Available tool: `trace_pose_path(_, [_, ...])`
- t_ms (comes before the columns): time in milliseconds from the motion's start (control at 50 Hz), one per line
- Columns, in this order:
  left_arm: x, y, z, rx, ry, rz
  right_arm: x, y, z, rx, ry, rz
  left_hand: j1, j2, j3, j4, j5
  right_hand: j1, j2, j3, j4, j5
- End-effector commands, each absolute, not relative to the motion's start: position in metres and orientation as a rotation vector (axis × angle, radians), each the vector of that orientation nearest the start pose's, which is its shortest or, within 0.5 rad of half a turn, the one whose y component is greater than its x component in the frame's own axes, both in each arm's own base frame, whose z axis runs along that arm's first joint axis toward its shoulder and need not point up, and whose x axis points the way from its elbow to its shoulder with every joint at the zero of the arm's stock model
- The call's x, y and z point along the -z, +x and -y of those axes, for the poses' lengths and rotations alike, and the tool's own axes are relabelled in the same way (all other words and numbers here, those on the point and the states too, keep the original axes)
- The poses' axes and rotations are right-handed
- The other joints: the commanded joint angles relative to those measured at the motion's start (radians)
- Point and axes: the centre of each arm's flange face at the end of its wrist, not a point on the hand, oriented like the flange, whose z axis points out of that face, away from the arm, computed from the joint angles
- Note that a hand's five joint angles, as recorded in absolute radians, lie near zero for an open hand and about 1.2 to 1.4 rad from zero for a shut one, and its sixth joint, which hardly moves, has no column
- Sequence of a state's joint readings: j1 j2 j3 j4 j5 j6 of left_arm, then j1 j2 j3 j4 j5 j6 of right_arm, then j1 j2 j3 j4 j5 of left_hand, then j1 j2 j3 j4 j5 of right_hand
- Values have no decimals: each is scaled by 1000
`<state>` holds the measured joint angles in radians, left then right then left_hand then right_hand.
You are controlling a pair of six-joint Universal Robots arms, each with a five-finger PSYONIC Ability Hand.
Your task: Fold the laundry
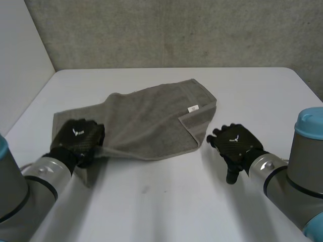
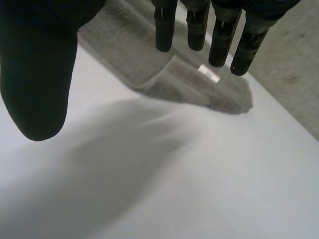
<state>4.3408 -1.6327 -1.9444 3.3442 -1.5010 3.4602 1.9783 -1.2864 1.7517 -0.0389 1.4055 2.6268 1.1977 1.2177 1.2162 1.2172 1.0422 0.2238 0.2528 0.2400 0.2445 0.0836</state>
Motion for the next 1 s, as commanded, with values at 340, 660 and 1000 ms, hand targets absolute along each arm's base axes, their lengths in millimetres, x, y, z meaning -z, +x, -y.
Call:
trace_pose_path(340, [-348, -257, 158, 2502, 1007, -2000, -188, 320, 251, 1547, -874, -2004, 199, 179, 180, 179, 180, -49, -78, -65, -70, -84])
trace_pose_path(660, [-361, -252, 153, 2530, 982, -1966, -152, 351, 249, 1554, -790, -2000, 199, 179, 180, 179, 180, 798, 769, 782, 778, 764])
trace_pose_path(1000, [-359, -246, 160, 2504, 927, -1972, -220, 319, 264, 1896, -860, -1935, 199, 179, 180, 179, 180, 1172, 1143, 1156, 1152, 1138])
